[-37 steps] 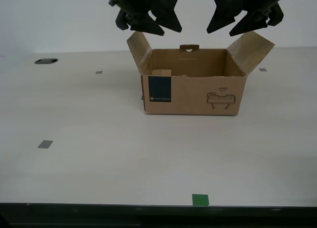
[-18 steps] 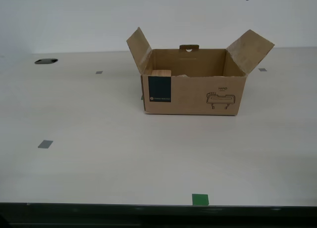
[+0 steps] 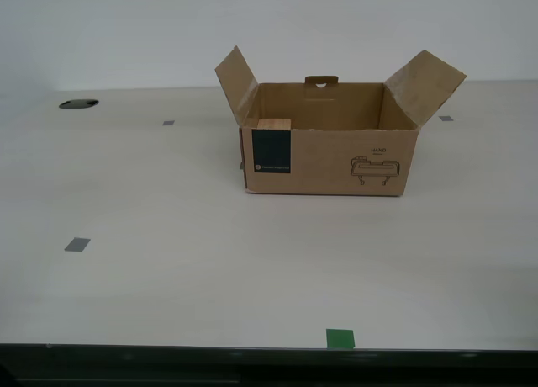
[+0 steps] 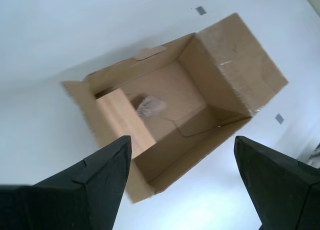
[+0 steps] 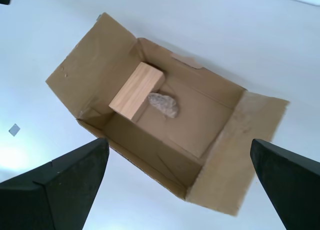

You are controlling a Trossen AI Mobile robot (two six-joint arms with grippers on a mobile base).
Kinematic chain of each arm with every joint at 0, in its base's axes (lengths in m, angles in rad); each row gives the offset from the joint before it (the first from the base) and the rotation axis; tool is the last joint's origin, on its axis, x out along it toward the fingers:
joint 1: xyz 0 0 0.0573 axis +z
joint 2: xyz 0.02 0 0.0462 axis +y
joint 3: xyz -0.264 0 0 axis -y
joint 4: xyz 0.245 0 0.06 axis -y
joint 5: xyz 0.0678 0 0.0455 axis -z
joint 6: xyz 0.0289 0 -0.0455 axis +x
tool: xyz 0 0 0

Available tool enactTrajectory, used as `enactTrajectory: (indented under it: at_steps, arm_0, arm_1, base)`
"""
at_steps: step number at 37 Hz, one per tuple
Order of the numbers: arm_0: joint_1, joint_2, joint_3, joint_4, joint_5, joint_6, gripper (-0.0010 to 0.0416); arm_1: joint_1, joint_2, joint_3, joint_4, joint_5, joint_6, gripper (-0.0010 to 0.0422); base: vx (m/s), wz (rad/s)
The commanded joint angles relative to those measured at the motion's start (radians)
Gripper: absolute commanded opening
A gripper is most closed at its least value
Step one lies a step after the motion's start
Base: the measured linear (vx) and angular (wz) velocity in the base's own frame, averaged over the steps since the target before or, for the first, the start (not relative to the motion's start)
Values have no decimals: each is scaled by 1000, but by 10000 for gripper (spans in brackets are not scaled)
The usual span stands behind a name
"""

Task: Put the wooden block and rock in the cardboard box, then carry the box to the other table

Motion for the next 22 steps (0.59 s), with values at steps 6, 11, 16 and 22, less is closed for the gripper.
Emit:
enactTrajectory:
  at_steps: [6,11,16,22]
  arm_0:
    - [-89,-51,-2,-35,2,-11,394]
    - [-153,-62,-2,-54,1,-13,394]
    - [-207,-63,-2,-89,1,-18,394]
    - [-234,-62,-2,-95,1,-18,394]
  arm_1:
    - [76,-8,1,-35,3,12,277]
    - [96,-8,-1,-66,3,29,277]
    - [101,-5,-1,-88,3,32,277]
    - [102,0,-4,-93,2,32,277]
  base:
    - [0,0]
    - [0,0]
    - [0,0]
    - [0,0]
